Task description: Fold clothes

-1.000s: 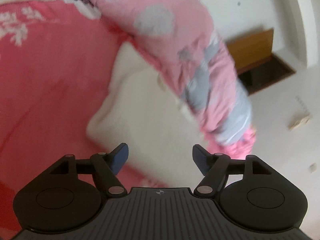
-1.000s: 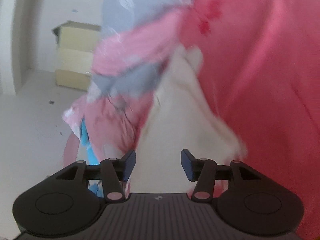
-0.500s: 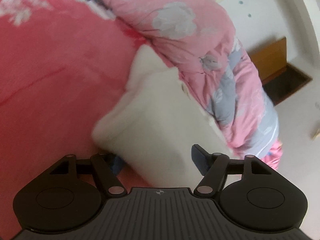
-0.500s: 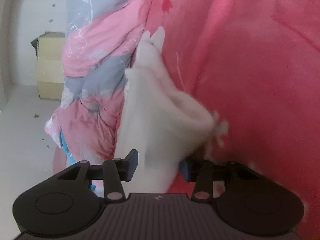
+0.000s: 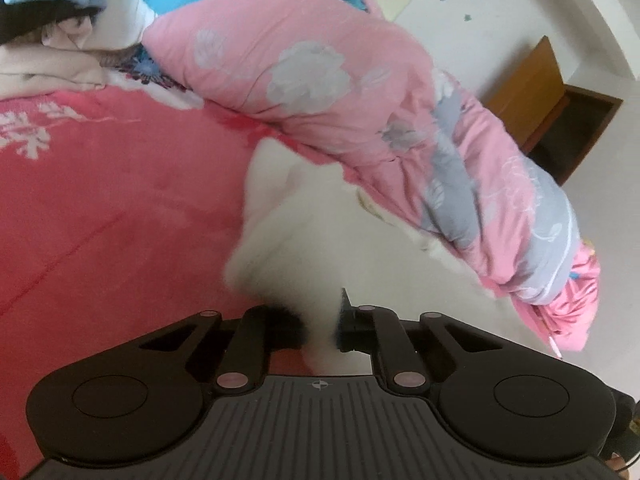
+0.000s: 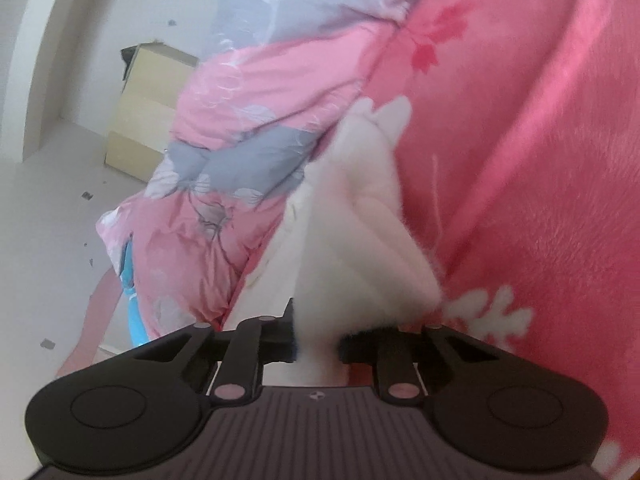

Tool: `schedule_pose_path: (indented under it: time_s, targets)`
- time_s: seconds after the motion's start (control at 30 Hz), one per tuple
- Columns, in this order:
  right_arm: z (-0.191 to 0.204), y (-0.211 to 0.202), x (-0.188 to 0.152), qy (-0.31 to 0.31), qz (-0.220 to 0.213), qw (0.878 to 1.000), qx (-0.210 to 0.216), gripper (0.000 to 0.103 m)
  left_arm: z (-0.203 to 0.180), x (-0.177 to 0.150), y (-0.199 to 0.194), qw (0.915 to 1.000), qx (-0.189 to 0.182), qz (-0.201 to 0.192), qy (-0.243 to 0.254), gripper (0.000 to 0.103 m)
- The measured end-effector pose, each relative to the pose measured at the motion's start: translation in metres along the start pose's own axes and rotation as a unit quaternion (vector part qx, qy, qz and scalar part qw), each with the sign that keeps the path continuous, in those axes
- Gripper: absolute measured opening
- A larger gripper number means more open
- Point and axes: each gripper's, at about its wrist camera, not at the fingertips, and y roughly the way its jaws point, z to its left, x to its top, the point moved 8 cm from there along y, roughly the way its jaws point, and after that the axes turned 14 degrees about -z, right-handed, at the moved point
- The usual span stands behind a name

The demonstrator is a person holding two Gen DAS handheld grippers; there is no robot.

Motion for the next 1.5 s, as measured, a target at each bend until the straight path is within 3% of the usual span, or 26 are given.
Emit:
schedule_pose_path:
  time_s: [0.2,0.37,0.6,0.73,0.87,1.0,1.1,1.23,1.37,1.47,1.5]
  targets:
    - [0.014,-0.03,-0.006,-0.003,0.009,1.0,0.013,0.016,0.004,0.006,-0.029,0.9991,0.0,0.026,-0.035,0.01]
    - [0.015,-0.077,-0.02,0.017,0.022,0.999,0.025,0.016,0.003,0.003,-0.076,0.9984,-0.013,0.05,-0.025,0.01]
    - [0.002,-0.152,-0.054,0.051,0.059,0.997,0.024,0.013,0.024,-0.018,-0.153,0.9928,-0.011,0.116,-0.026,0.01]
    - [-0.008,-0.182,-0.072,0.068,0.071,0.995,0.022,0.013,0.028,-0.031,-0.162,0.9897,-0.009,0.143,-0.005,0.011]
    - [-0.025,-0.182,-0.081,0.075,0.093,0.993,-0.013,0.016,0.036,-0.046,-0.16,0.9817,-0.005,0.19,0.013,0.017]
    - [-0.034,-0.184,-0.088,0.049,0.118,0.99,-0.058,0.031,0.043,-0.041,-0.175,0.9767,-0.012,0.207,0.053,0.022]
    - [-0.03,-0.199,-0.086,0.003,0.116,0.99,-0.075,0.034,0.049,-0.025,-0.196,0.9784,-0.025,0.195,0.064,0.022]
    - [-0.025,-0.225,-0.072,-0.038,0.099,0.989,-0.104,0.038,0.046,0.005,-0.21,0.9839,-0.033,0.143,0.102,0.026]
    - [-0.007,-0.241,-0.052,-0.089,0.066,0.986,-0.122,0.038,0.032,0.023,-0.197,0.985,-0.038,0.103,0.133,0.034]
    - [0.016,-0.235,-0.043,-0.137,0.039,0.983,-0.117,0.038,0.016,0.018,-0.171,0.9794,-0.026,0.101,0.173,0.037]
    - [0.024,-0.231,-0.043,-0.154,0.033,0.981,-0.111,0.038,0.008,0.013,-0.161,0.9768,-0.026,0.102,0.186,0.042]
